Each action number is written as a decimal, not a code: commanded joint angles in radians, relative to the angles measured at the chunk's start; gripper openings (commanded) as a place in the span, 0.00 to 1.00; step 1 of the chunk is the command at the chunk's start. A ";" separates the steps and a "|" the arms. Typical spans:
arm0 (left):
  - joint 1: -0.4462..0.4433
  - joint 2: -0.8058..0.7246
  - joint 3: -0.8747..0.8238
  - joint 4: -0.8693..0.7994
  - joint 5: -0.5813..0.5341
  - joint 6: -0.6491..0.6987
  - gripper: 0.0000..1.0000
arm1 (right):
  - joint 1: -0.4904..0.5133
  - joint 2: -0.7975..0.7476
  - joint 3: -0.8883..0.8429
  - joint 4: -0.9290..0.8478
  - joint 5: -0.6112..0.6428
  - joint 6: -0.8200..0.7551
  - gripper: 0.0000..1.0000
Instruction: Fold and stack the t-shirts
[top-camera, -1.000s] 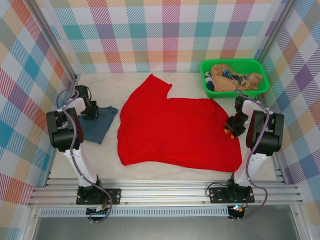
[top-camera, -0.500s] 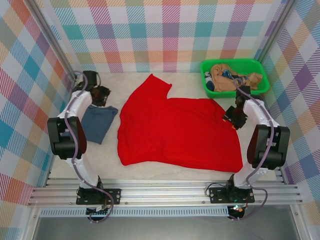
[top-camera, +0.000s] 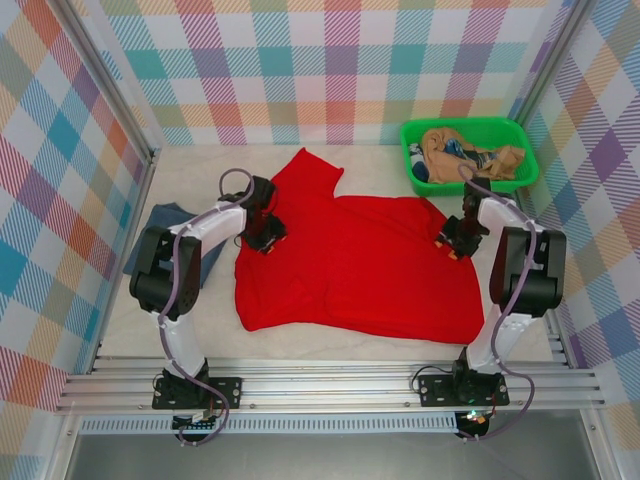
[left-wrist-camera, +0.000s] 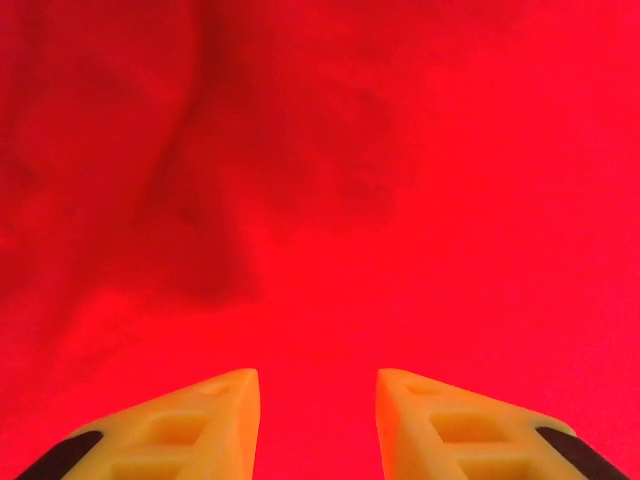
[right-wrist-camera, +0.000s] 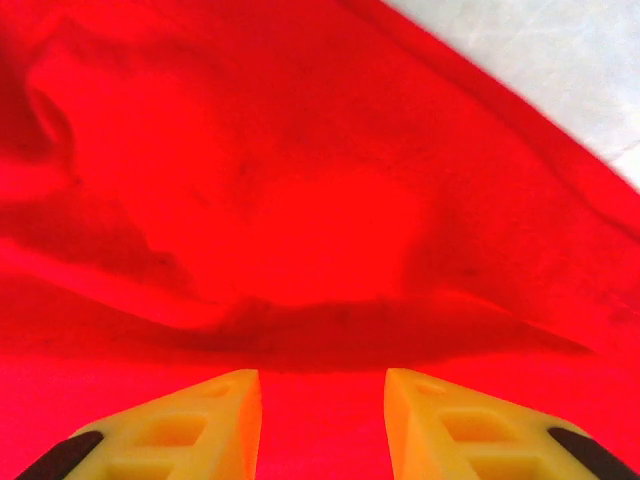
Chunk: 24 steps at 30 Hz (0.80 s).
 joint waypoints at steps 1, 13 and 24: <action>0.019 -0.010 -0.064 -0.034 -0.076 -0.010 0.34 | 0.020 0.040 0.002 0.005 -0.038 -0.015 0.38; 0.180 0.000 -0.092 -0.077 -0.147 0.063 0.33 | 0.088 0.189 0.120 -0.049 -0.074 -0.050 0.41; 0.096 -0.159 0.033 -0.170 -0.240 0.169 0.41 | 0.098 0.016 0.178 -0.139 -0.002 -0.060 0.48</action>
